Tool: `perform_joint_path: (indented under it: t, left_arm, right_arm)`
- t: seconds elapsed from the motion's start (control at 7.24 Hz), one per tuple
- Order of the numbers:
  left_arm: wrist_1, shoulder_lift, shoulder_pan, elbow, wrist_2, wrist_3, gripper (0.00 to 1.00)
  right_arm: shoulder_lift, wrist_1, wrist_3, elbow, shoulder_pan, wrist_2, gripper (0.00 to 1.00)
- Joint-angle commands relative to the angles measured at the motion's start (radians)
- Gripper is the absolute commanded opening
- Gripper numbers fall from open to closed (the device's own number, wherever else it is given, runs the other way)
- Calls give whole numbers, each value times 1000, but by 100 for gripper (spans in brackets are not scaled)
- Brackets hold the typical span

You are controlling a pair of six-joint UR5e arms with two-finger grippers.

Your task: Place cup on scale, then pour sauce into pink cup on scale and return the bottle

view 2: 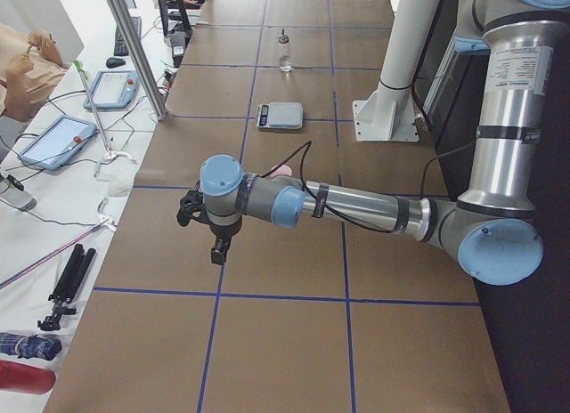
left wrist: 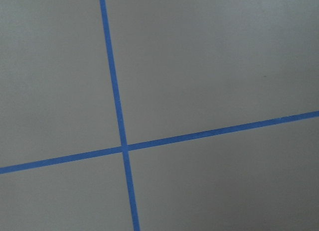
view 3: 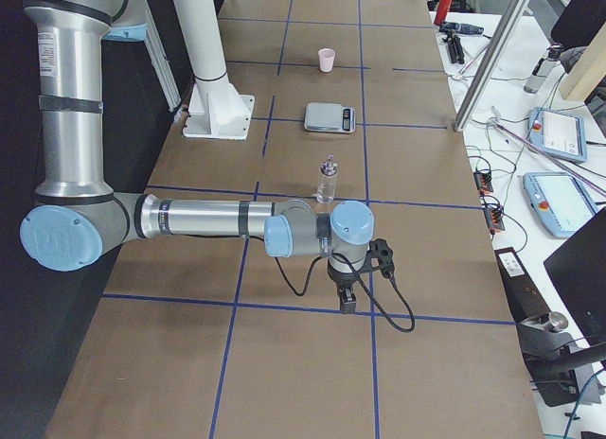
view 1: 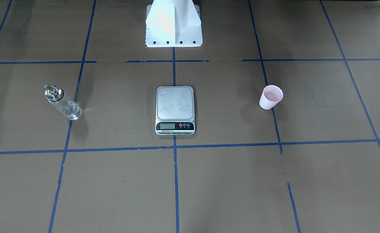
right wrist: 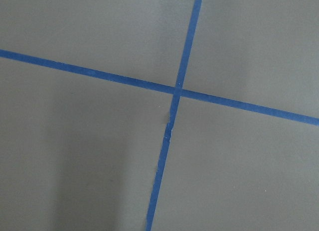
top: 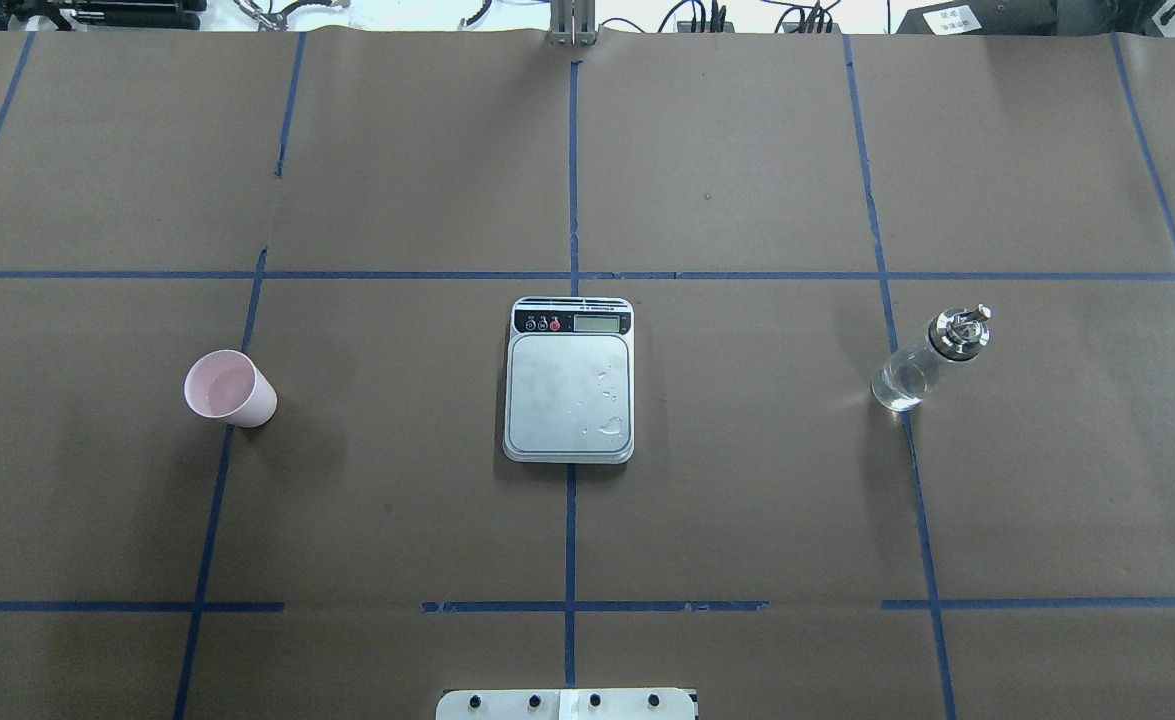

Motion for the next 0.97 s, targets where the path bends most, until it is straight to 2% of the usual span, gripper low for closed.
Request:
perform_joint_path:
  t: [0.0, 0.41, 0.55, 0.69, 0.83]
  left_arm:
    - [-10, 32, 8, -27, -33, -3, 100]
    - [-8, 34, 126, -61, -13, -59, 100]
    - [-25, 34, 222, -105, -11, -177, 100]
    - [-89, 30, 328, -185, 7, -343, 100]
    - [-134, 27, 475, -251, 104, -583, 100]
  right_arm:
    - [-1, 6, 17, -27, 0, 3, 100]
    - [-1, 9, 15, -55, -5, 3, 100]
    - [4, 9, 15, -56, -5, 81, 100]
    - [4, 14, 14, -52, -26, 101, 100]
    - [-1, 87, 12, -64, -49, 100, 100]
